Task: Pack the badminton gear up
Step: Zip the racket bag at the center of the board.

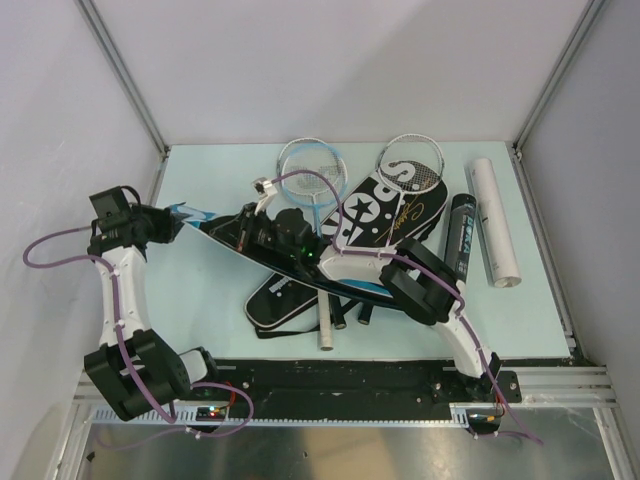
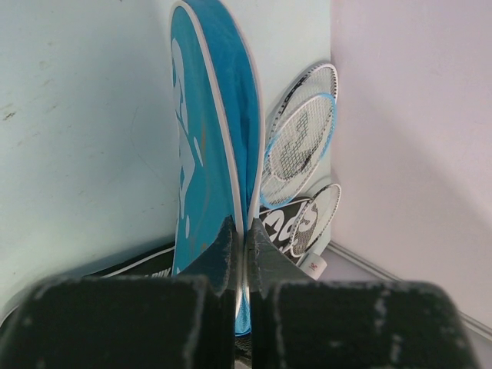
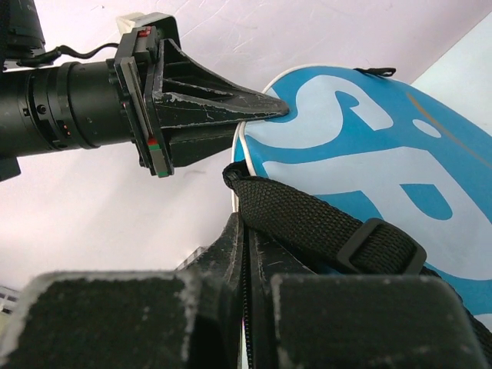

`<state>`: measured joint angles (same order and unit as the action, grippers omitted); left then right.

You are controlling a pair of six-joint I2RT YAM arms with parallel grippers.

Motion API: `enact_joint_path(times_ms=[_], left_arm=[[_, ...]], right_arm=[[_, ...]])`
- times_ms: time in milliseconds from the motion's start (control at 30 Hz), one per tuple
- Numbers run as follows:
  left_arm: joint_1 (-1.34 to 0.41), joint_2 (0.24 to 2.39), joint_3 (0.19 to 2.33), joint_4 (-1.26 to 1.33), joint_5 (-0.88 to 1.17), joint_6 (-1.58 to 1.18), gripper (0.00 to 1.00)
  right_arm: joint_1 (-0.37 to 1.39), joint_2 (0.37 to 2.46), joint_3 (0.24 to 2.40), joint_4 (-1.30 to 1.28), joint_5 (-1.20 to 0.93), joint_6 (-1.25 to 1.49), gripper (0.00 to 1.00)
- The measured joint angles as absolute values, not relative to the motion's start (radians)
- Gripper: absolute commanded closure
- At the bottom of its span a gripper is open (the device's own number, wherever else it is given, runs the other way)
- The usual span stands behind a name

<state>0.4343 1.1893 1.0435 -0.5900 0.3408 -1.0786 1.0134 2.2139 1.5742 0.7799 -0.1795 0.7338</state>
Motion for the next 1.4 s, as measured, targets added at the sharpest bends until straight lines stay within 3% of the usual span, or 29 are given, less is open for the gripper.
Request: enact_joint_path(times_ms=[1067, 1400], left_arm=[[0.434, 1.213, 1.098, -0.605, 0.295, -1.054, 1.00], [0.434, 1.218, 1.125, -0.604, 0.272, -1.042, 1.00]], right_arm=[[0.949, 2.108, 1.461, 0.696, -0.323, 0.632, 1.00], [0.947, 1.946, 1.326, 0.548, -0.260, 0.599, 1.00]])
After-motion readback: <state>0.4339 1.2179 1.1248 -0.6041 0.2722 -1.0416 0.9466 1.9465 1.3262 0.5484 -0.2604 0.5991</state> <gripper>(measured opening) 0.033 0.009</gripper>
